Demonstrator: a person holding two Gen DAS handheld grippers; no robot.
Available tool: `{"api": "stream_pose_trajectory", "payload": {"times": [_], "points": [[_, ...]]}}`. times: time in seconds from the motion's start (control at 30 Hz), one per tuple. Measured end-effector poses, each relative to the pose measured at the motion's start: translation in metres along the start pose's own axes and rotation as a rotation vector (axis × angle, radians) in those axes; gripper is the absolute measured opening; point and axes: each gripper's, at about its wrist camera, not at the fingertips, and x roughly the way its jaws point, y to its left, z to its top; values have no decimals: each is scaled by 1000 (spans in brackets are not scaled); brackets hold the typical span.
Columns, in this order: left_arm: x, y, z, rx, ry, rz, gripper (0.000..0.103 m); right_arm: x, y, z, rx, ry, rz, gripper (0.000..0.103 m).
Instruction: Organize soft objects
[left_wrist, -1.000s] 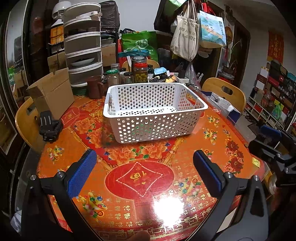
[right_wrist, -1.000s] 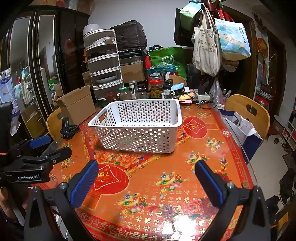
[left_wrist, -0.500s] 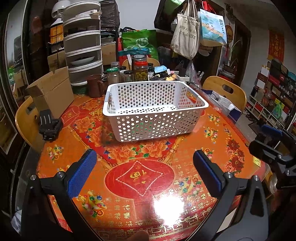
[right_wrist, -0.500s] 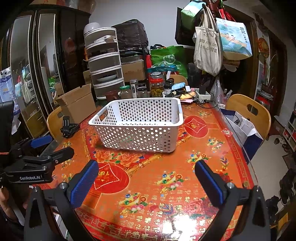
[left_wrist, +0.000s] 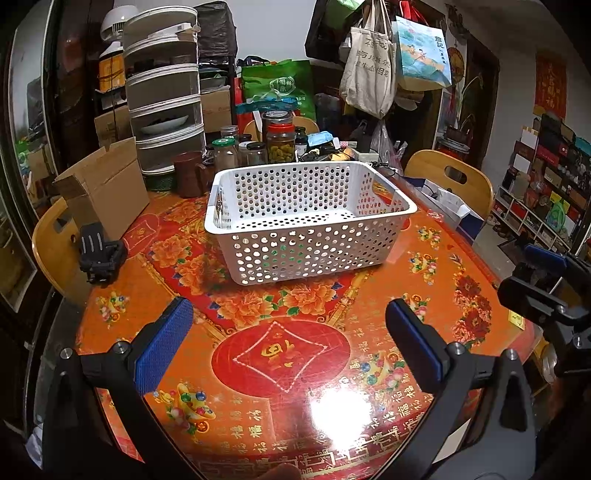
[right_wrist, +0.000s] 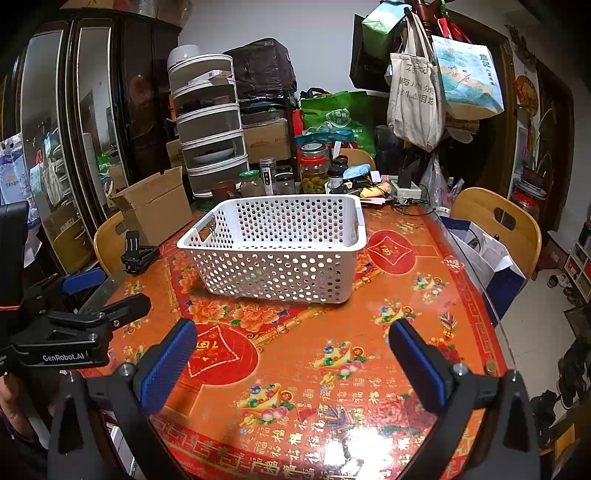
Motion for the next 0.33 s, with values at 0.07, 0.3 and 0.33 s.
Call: {"api": "stream_pose_trajectory", "payload": {"times": [0.07, 0.3, 0.33], "points": [[0, -1, 0, 5, -6, 3, 103, 1, 1, 0, -2, 4, 2, 103], [8, 7, 0, 7, -37, 13, 103, 23, -10, -1, 6, 43, 1, 103], [14, 12, 0, -5, -33, 18, 103, 37, -19, -4, 18, 67, -12, 103]]}}
